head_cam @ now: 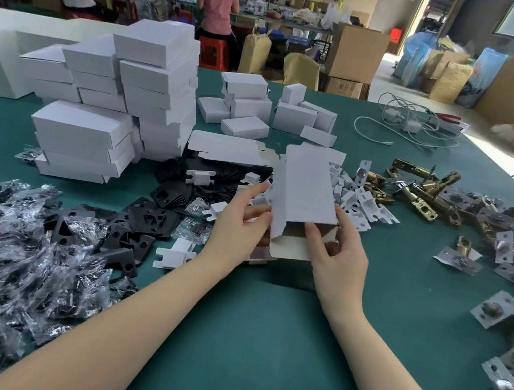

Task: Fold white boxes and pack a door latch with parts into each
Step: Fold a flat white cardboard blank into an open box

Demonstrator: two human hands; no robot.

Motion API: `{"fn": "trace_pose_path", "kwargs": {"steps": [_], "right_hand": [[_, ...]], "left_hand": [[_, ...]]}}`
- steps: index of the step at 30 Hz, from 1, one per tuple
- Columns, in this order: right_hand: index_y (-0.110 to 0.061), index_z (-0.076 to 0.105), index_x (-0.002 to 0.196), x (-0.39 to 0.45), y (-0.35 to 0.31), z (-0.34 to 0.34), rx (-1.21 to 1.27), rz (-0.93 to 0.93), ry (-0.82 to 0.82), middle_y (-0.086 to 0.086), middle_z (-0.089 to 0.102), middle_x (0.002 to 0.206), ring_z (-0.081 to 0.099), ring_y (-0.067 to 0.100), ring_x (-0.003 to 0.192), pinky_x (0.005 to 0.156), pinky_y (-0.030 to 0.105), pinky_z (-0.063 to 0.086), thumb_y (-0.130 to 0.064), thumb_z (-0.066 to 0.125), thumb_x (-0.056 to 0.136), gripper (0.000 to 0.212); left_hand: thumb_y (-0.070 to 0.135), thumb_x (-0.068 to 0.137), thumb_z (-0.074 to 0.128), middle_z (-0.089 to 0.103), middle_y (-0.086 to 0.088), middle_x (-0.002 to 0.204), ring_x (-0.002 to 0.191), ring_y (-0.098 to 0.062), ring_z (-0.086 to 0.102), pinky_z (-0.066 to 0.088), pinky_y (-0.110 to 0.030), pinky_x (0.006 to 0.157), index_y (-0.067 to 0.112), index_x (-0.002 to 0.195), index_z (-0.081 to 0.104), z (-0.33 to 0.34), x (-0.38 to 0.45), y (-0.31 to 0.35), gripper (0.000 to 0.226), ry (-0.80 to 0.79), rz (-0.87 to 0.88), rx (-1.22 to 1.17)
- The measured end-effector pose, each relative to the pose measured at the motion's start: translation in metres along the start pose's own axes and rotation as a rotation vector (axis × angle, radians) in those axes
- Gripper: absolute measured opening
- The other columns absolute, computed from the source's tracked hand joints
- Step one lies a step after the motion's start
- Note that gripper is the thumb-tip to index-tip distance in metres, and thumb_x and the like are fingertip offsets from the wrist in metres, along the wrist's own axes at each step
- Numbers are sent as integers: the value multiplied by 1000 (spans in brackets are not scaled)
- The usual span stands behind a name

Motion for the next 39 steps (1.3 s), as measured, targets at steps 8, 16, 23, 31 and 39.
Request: {"fn": "trace_pose_path", "kwargs": {"steps": [8, 16, 23, 31, 39], "right_hand": [[-21, 54, 140, -3, -5, -3, -184, -124, -3, -7, 56, 94, 49, 8, 79, 74, 4, 37, -1, 61, 88, 56], [-28, 61, 123, -6, -10, -1, -88, -173, -27, -15, 57, 107, 58, -5, 83, 75, 3, 41, -12, 69, 89, 38], [-35, 66, 121, 2, -1, -5, 185, 56, -180, -8, 63, 116, 59, -7, 91, 81, 9, 45, -22, 54, 100, 27], [-30, 66, 119, 8, 3, -11, 533, 282, -376, -9, 73, 105, 67, 6, 92, 80, 21, 56, -34, 67, 78, 41], [-30, 68, 116, 11, 3, -18, 417, 212, -380, -11, 75, 98, 67, 4, 79, 75, 15, 52, -30, 78, 68, 50]], "left_hand": [[38, 85, 64, 58, 33, 126, 112, 2, 62, 52, -17, 87, 48, 132, 46, 8, -20, 8, 51, -123, 134, 92], [11, 96, 59, 59, 10, 134, 101, 4, 65, 53, -16, 81, 47, 118, 54, 5, -21, 9, 42, -56, 169, 85], [13, 98, 54, 72, 9, 104, 86, -5, 69, 55, -20, 69, 38, 110, 70, -2, -16, 13, 31, -109, 52, -114], [15, 98, 56, 71, 7, 104, 89, -11, 66, 56, -26, 80, 38, 113, 71, -7, -10, 8, 31, -281, -37, -191], [39, 81, 65, 68, 18, 79, 68, 1, 62, 50, -13, 61, 35, 111, 67, -4, -13, 12, 30, -231, 79, -29]]}}
Point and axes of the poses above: each hand's wrist, its own x-axis towards the middle knuckle, its own z-axis out of the palm, y = z × x, the point moved 3 cm from there along x, towards the middle knuckle
